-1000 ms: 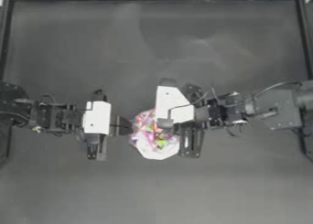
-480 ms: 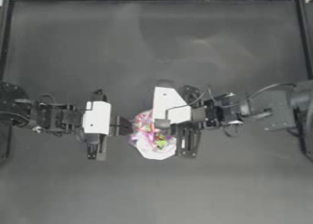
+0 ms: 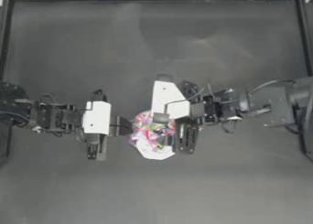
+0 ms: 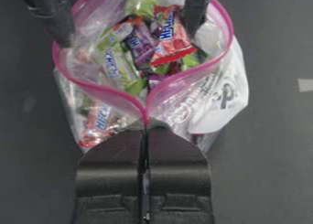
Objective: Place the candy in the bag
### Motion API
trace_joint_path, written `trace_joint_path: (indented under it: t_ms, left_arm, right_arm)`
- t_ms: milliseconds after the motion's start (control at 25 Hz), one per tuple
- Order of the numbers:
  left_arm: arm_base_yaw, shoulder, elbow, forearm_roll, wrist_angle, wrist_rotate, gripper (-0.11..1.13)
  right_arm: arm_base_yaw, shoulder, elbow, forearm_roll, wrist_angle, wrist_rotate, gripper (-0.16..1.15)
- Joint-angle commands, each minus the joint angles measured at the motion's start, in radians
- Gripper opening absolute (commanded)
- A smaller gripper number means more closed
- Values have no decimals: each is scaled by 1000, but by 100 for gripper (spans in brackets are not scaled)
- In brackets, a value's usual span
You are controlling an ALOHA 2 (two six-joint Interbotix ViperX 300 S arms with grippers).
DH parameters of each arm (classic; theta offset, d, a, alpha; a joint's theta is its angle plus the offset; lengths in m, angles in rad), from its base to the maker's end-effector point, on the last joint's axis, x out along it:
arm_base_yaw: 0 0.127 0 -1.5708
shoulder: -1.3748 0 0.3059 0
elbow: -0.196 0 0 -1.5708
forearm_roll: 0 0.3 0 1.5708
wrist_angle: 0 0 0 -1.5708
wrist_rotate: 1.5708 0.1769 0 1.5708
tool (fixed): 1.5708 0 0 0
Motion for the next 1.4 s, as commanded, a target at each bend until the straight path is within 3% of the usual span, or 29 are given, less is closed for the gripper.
trace_joint_path:
  t_ms: [40, 640, 1400]
  left_arm:
    - [-2, -44, -14, 0, -8, 0, 5]
    - [-2, -44, -15, 0, -8, 0, 5]
    - [5, -81, -20, 0, 2, 25, 5]
  right_arm:
    - [-11, -21, -25, -8, 2, 0, 101]
    - [-40, -23, -29, -11, 6, -3, 101]
    - [11, -137, -26, -25, 26, -5, 101]
